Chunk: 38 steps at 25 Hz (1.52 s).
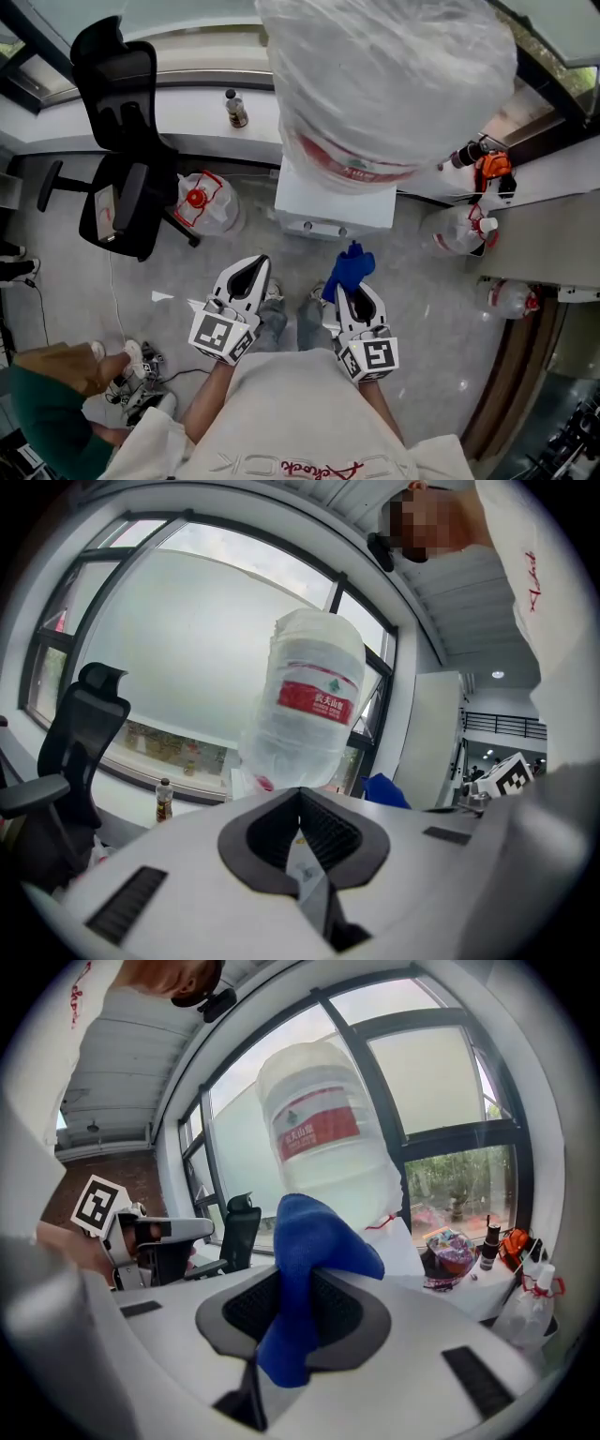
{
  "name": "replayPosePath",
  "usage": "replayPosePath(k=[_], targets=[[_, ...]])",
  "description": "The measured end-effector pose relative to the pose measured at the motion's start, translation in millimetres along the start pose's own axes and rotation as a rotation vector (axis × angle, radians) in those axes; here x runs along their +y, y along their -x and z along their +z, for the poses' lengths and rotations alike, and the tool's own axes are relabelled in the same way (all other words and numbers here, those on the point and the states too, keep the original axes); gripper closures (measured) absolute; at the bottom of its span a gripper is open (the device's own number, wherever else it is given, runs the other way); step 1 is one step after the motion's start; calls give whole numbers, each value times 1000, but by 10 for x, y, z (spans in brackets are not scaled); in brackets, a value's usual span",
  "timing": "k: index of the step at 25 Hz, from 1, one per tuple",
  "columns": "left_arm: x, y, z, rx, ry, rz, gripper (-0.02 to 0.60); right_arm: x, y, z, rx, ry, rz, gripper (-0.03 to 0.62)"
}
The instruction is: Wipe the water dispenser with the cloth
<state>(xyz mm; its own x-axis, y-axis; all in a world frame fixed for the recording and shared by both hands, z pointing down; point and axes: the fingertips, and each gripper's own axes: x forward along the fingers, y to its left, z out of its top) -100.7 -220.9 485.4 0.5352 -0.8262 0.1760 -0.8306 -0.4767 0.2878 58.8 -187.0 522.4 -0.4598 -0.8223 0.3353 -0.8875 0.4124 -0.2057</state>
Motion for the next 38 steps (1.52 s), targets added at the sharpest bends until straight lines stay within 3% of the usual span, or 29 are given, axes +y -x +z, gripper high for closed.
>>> replayPosePath(k=[9, 18, 27, 38], targets=[[362, 156, -7, 1, 12, 28, 571, 430, -714, -49, 42, 6, 86, 497], [695, 310, 61, -14, 28, 94, 571, 864, -1999, -1, 148, 16, 157, 497], [806, 308, 76, -20, 33, 116, 571, 289, -2146, -247, 281, -89, 15, 497], [461, -53, 166, -33, 4, 46, 571, -425, -1657, -269, 282, -219, -104, 497]])
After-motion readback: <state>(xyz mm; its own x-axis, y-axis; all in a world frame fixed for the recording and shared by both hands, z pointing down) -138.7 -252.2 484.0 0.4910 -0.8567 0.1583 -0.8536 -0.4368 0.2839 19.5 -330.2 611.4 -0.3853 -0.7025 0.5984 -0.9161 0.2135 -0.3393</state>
